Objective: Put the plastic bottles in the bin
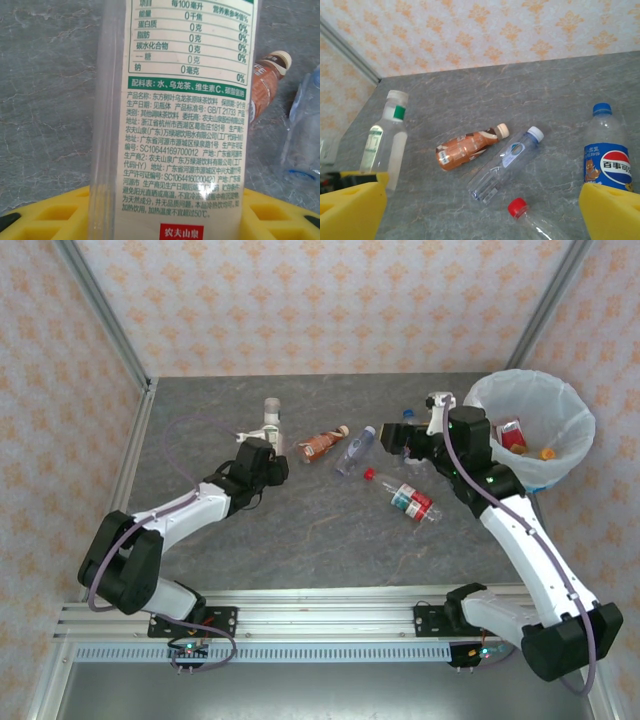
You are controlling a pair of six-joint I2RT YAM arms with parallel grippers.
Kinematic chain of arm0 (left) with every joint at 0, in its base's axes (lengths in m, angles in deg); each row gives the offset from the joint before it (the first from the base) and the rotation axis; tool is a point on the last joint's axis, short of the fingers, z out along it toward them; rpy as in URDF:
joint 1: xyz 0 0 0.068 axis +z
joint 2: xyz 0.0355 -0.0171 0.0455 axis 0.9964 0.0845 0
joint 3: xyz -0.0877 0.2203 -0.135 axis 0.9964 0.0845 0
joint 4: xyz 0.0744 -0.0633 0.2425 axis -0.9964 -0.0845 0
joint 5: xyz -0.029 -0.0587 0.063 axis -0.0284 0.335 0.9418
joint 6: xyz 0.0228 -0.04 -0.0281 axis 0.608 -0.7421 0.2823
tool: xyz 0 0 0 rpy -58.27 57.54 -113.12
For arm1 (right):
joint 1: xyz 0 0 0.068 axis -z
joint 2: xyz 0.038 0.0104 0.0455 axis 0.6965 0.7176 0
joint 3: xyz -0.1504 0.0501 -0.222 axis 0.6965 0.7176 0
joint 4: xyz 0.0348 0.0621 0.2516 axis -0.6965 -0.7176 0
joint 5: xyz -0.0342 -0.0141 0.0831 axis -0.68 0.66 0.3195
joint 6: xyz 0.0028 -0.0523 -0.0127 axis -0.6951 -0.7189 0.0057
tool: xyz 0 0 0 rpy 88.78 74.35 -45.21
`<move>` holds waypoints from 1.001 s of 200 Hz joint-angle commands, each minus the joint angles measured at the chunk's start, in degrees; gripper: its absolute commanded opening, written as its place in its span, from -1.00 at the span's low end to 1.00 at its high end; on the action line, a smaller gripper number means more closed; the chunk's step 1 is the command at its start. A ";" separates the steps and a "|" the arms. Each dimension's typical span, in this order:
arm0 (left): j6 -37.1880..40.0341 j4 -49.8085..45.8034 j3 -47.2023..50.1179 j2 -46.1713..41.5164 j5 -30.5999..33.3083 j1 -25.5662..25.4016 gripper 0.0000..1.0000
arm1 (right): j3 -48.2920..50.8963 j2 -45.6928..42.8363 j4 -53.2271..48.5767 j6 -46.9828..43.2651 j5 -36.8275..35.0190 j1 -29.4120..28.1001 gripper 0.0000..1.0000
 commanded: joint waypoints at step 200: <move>15.99 15.98 1.95 -10.85 -20.47 -10.05 -1.00 | -15.78 21.31 9.00 16.51 0.54 -12.34 0.98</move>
